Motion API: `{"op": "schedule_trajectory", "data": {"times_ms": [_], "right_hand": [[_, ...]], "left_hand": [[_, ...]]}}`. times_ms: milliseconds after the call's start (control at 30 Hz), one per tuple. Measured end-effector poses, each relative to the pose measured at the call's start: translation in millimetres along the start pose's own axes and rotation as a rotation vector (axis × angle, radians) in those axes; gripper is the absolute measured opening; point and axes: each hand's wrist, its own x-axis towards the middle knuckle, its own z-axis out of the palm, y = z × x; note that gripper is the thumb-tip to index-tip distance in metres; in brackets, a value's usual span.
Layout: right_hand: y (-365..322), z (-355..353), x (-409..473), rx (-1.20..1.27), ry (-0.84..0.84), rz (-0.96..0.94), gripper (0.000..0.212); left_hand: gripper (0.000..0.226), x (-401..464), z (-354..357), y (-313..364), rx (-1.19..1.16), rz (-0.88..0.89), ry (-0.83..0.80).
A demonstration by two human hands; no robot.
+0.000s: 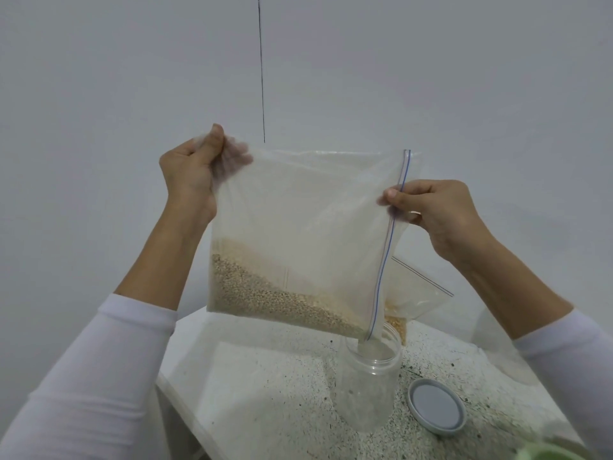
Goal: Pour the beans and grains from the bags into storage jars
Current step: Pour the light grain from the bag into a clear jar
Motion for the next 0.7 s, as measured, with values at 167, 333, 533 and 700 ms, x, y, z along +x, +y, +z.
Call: {"op": "schedule_trajectory", "data": {"times_ms": [167,333,533,700], "right_hand": [[-4,1,0,-0.015,-0.001,0.022,0.008],[-3,8,-2,0.013,0.036,0.019,0.008],[-10,12,-2,0.032,0.039,-0.006,0.007],[-11,15,-4,0.004,0.003,0.000,0.007]], "left_hand": [[0.037,2,-1,3,0.002,-0.001,0.023],[0.037,2,0,4,0.020,0.019,0.030],[0.024,4,1,9,0.019,0.049,0.053],[0.030,3,0,8,-0.041,0.008,0.072]]}}
